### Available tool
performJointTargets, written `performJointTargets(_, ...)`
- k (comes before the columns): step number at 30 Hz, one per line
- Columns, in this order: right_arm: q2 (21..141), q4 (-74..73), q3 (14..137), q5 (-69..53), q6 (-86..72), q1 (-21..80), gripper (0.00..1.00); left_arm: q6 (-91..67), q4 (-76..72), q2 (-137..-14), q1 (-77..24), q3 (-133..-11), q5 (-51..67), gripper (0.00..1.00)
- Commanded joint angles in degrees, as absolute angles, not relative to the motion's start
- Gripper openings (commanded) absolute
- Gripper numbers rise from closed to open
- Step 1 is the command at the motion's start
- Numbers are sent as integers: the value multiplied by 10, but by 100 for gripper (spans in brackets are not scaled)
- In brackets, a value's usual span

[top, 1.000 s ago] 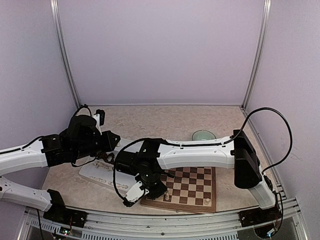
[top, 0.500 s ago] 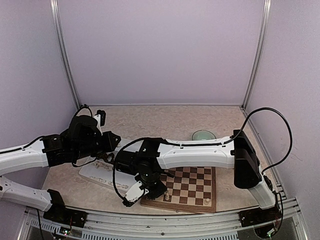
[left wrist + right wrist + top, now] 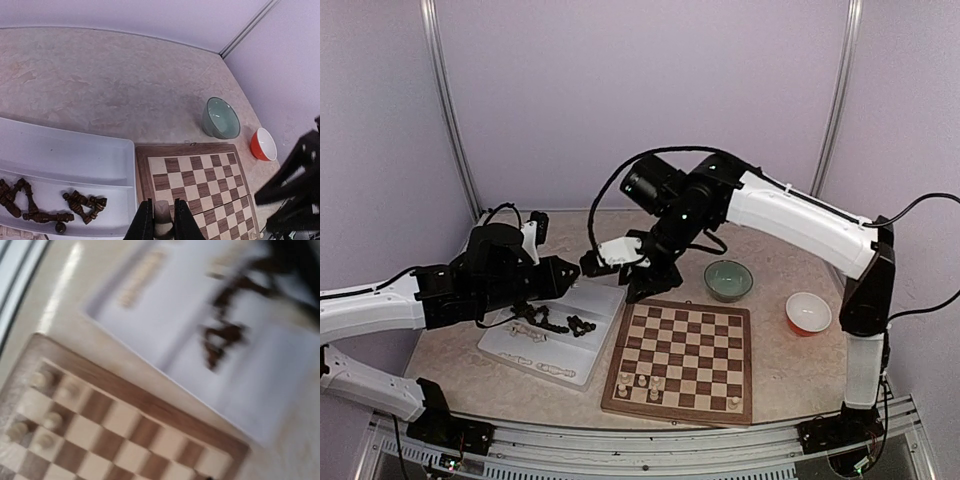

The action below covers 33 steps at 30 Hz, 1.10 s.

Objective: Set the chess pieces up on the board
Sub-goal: Place the rook at a1, then pass from the left arm to the right

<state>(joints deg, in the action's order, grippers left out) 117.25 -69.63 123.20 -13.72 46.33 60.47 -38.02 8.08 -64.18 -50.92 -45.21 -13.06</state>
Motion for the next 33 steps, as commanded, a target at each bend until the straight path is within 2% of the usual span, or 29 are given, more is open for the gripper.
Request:
performJointTargets(1, 1094, -573, 1156, -259, 371, 527, 39, -334, -4, -673, -543, -490, -113, 0)
performJointTargets(6, 1021, -421, 1022, -459, 222, 424, 44, -260, -71, -732, -595, -530, -140, 0)
performJointTargets(10, 1005, -404, 954, -567, 206, 404, 47, -220, -113, -769, -615, -562, -152, 0)
performJointTargets(16, 964, -326, 878, -609, 163, 404, 52, -196, -194, -803, -618, -564, -131, 0)
performJointTargets(24, 987, -300, 888, -628, 137, 405, 54, -191, -241, -829, -625, -572, -107, 0)
performJointTargets(27, 994, -292, 892, -641, 129, 405, 49, -192, -237, -833, -628, -577, -103, 0)
performJointTargets(33, 1001, -291, 894, -645, 132, 406, 28, -196, -235, -829, -630, -574, -107, 0)
